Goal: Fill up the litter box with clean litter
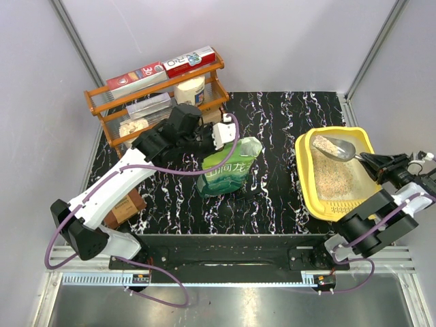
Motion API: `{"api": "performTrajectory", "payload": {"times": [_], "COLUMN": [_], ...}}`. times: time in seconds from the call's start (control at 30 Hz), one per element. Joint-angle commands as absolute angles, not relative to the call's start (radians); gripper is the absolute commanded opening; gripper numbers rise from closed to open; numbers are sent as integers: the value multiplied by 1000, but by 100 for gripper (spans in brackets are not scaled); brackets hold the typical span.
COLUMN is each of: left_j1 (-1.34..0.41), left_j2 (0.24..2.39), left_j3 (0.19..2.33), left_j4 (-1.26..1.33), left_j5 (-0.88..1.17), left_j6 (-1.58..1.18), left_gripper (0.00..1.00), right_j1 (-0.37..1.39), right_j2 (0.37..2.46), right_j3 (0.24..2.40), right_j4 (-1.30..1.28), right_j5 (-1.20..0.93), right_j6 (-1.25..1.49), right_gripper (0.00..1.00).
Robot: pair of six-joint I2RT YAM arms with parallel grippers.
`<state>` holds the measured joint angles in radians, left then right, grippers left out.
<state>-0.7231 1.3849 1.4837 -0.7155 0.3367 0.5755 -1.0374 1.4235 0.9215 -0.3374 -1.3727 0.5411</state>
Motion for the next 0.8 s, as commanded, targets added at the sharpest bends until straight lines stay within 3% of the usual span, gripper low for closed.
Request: {"api": "performTrajectory", "payload": {"times": [0.0, 0.13, 0.43, 0.77], "left_j1": [-739, -739, -741, -741], "left_j2": [1327, 1316, 1313, 1313], "left_j3": [1485, 1462, 1448, 1430], "left_j4": [-595, -586, -569, -555], "left_j5": [385, 387, 410, 431], "left_j6": [578, 578, 552, 545], "left_gripper": [0, 0, 0, 0], "right_j1": [-1094, -1101, -1100, -1081], "right_j2": [1284, 1151, 1173, 1158], "right_j3": [894, 885, 1038, 1144], "right_j4": [-339, -389, -682, -801], "right_j5": [-1240, -1073, -718, -586], "right_j6": [502, 443, 190, 14], "right_gripper": [0, 0, 0, 0]}}
